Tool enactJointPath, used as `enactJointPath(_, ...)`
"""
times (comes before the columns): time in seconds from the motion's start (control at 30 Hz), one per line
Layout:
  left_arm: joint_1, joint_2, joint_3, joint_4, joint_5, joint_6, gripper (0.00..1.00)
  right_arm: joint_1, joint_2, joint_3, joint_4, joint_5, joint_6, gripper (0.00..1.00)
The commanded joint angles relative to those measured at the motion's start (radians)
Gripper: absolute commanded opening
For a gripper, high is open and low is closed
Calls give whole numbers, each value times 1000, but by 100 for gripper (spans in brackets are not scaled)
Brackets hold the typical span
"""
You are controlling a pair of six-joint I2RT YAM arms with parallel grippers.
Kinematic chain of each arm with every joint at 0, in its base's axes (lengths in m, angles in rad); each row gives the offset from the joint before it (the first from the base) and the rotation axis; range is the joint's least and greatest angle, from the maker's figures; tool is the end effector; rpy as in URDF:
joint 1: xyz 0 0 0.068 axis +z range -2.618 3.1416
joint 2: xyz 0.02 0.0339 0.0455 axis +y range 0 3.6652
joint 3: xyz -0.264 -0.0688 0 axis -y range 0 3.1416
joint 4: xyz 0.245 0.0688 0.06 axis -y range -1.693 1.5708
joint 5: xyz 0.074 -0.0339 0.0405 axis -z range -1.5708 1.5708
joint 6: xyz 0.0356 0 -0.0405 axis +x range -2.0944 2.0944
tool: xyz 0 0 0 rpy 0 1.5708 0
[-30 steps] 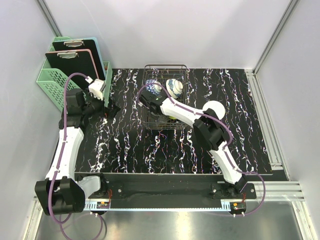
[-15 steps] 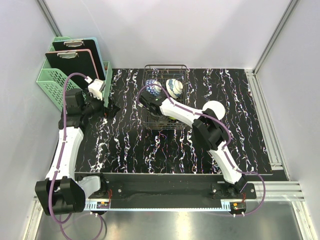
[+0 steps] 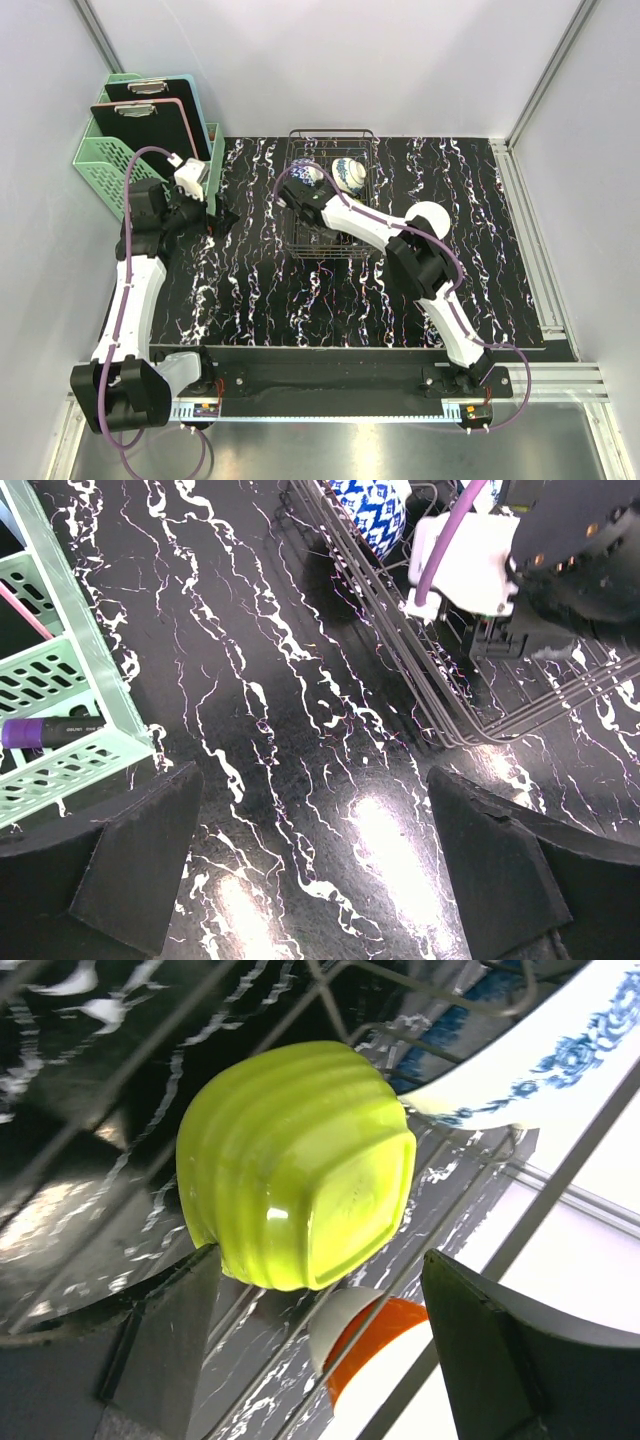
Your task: Load the bowls into the dish rack
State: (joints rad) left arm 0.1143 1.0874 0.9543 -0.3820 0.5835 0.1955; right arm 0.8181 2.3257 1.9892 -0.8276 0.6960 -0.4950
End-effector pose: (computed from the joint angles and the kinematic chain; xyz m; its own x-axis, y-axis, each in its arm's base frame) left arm 0.2390 0.0077 0.3231 -0.4060 0.1166 -0.9064 0.4690 0.8779 -0.0972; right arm 0.3530 0.3435 0.1885 -0.3688 -0.9270 -0.0684 -0.6385 0.3061 -0.7061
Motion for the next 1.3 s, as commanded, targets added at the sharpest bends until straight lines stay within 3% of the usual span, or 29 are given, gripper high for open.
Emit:
enactJointPath(0.0,7,-26,-14,49,32,16,99,-40,-20,39,58,72,-36,86)
enactJointPath(0.33,8,-37,-5,43,39,33,99,-57,-89,43,55,-15,-22,86)
enactJointPath(0.53,7,-38,20,31,76,44,99,-57,-209,105,-57,-231,70,86)
enactJointPath(0.63,7,-38,37,14,113,59,99,-60,-296,132,-116,-430,123,86)
enactJointPath(0.77,1,-29,81,-24,165,94,99,-95,-356,169,-154,-498,174,86)
enactJointPath(0.97,-128,-17,143,-101,109,189,99,-319,-404,168,-171,-582,285,82)
enactJointPath(1.13,-309,23,162,-104,0,208,99,-555,-433,25,-168,-659,332,79)
enactJointPath(1.27,-413,114,218,-107,-54,202,99,-648,-462,-131,-148,-648,306,76)
